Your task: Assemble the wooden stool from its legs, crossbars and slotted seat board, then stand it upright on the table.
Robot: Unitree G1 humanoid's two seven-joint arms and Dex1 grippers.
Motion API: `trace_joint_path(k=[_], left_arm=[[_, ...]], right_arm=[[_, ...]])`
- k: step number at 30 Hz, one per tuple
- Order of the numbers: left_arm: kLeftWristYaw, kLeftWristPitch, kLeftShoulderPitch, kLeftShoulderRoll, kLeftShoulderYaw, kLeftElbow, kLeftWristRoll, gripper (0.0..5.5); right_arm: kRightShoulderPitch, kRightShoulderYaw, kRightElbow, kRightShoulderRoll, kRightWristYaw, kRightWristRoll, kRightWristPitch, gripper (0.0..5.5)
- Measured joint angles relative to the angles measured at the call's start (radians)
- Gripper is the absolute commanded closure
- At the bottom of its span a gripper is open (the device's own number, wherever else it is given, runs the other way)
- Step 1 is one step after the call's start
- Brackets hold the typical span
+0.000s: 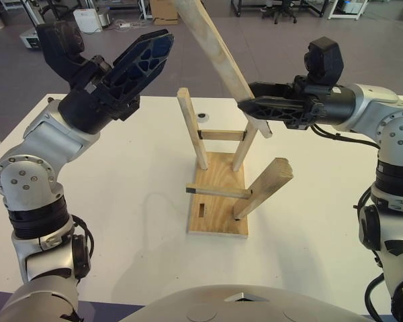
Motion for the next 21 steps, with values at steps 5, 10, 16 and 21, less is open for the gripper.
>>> trace_joint_path(k=[5,10,16,21], left_arm=[[0.011,-0.002,0.0,-0.016,-0.006,-0.012,-0.033,1.45],[0.005,-0.039,0.0,-0.042,0.002,-0.015,-0.039,2.02],[0.001,-0.042,0.033,-0.055,-0.003,-0.043,-0.059,3.01],[0.0,-0.042,0.036,-0.055,-0.005,-0.051,-0.059,3.4]], right_arm=[[-0.008,0.082,0.001,-0.02,0.087,-0.039,-0.004,3.44],[-0.047,0.153,0.024,-0.054,0.201,-0.104,-0.027,3.45],[-0.092,0.169,0.073,-0.056,0.242,-0.131,-0.041,3.45],[-0.098,0.169,0.087,-0.057,0.258,-0.126,-0.021,3.45]])
